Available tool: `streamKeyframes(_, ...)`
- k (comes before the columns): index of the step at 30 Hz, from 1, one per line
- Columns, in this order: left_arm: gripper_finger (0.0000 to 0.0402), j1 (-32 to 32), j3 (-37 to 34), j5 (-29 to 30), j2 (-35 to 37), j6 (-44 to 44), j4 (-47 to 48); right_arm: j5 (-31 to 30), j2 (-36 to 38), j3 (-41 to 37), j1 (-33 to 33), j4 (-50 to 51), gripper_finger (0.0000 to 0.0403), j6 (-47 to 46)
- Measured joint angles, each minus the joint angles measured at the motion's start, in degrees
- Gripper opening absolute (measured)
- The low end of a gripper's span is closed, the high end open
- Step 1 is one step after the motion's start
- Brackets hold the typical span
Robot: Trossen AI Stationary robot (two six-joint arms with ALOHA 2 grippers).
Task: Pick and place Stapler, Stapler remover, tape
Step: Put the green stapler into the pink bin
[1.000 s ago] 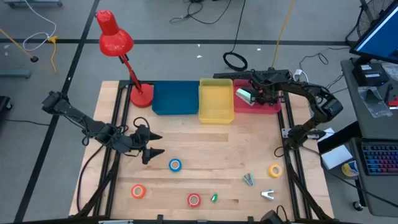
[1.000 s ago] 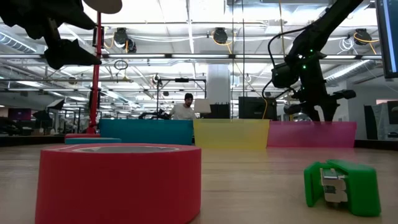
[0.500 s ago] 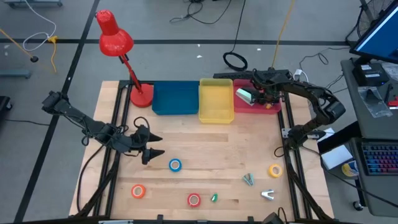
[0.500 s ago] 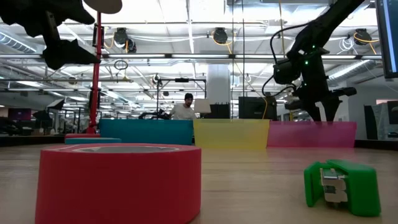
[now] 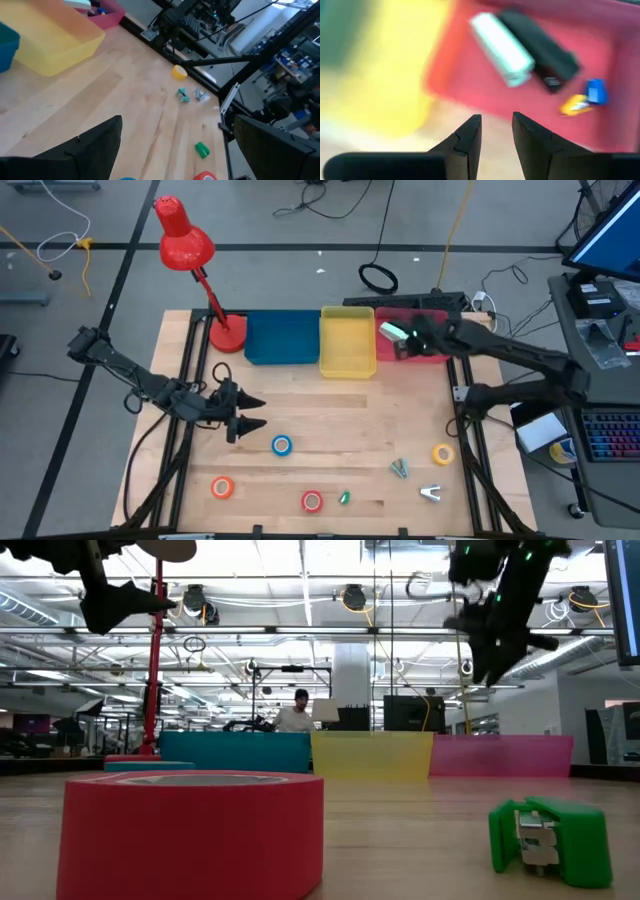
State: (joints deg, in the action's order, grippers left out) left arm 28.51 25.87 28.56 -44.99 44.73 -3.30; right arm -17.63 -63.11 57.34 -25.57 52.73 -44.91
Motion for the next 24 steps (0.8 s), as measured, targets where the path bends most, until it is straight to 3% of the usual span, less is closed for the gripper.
streamKeyframes(6, 0.0379, 0.0, 0.0, 0.0, 0.0, -0.9, -0.4, 4.2, 2.6, 0.0, 16.5, -7.3, 0.0098, -1.7)
streamKeyframes(14, 0.0379, 0.0, 0.0, -1.7, 0.0, -3.7, 0.3, 6.0, -1.7, 0.0, 38.2, -35.5, 0.0095, 9.2)
streamKeyframes(20, 0.0379, 0.0, 0.0, -5.9, 0.0, -3.9, 1.2, 5.9, -11.2, 0.0, 48.4, -56.2, 0.0088, 22.4)
streamKeyframes(24, 0.0379, 0.1, 0.0, -8.1, 0.0, -3.9, 2.0, 7.1, -18.0, 2.2, 50.4, -57.7, 0.0080, 23.2)
